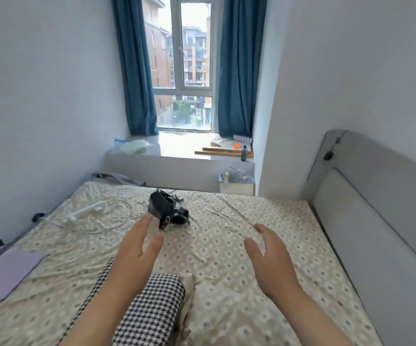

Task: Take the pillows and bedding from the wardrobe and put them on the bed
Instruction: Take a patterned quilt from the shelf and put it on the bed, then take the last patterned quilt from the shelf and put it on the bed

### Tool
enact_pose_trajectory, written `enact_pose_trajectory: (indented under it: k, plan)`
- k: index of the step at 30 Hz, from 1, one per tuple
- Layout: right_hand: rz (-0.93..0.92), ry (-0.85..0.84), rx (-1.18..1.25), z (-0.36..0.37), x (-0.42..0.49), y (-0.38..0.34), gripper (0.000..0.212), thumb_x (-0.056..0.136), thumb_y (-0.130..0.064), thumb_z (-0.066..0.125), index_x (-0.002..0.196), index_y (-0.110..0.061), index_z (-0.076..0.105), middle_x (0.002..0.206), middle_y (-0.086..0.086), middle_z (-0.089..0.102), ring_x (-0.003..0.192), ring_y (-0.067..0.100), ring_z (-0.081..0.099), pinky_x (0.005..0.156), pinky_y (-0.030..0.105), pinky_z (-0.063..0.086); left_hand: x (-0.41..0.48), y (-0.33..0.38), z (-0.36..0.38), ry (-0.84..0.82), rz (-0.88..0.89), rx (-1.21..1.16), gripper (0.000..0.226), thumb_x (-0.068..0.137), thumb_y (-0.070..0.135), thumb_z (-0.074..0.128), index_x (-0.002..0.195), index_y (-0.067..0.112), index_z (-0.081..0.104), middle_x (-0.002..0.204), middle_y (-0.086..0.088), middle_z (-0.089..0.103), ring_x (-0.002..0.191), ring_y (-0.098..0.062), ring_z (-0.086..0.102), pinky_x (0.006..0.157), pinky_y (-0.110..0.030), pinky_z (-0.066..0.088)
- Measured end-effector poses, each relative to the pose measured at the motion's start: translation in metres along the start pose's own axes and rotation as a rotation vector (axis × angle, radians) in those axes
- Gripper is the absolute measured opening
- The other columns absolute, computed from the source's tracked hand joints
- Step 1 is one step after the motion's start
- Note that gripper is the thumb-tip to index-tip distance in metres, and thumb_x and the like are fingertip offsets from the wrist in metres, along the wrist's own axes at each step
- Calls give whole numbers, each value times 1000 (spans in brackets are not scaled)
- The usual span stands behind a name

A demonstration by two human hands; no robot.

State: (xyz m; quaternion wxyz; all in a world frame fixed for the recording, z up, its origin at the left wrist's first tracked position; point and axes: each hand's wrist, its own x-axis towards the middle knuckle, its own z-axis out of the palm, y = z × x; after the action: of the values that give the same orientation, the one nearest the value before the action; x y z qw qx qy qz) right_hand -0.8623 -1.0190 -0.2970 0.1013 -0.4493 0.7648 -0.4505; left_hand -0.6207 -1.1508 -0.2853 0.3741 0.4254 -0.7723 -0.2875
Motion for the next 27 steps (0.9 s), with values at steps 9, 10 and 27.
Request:
enact_pose_trajectory:
  k: [9,10,27]
  plan:
    - [-340,-66,144,-39,32,-139,49,94,-42,50,140,-26,43,143,-6,45,131,10,36,106,32,30,-12,103,-127,320,64,51,52,93,55,37,140,34,36,144,16,33,132,1,26,107,-23,17]
    - [-377,-84,162,-42,31,-154,49,94,-42,49,140,-26,43,144,-6,45,131,11,36,107,33,30,-17,114,-141,356,69,79,53,93,54,38,142,32,36,144,17,31,132,1,24,107,-22,16]
    - [-958,-573,542,30,-160,-378,41,98,-38,44,138,-28,46,128,-17,44,125,13,43,105,38,35,-306,171,-357,1006,-166,412,58,86,49,45,135,19,50,132,14,44,124,-1,38,100,-17,24]
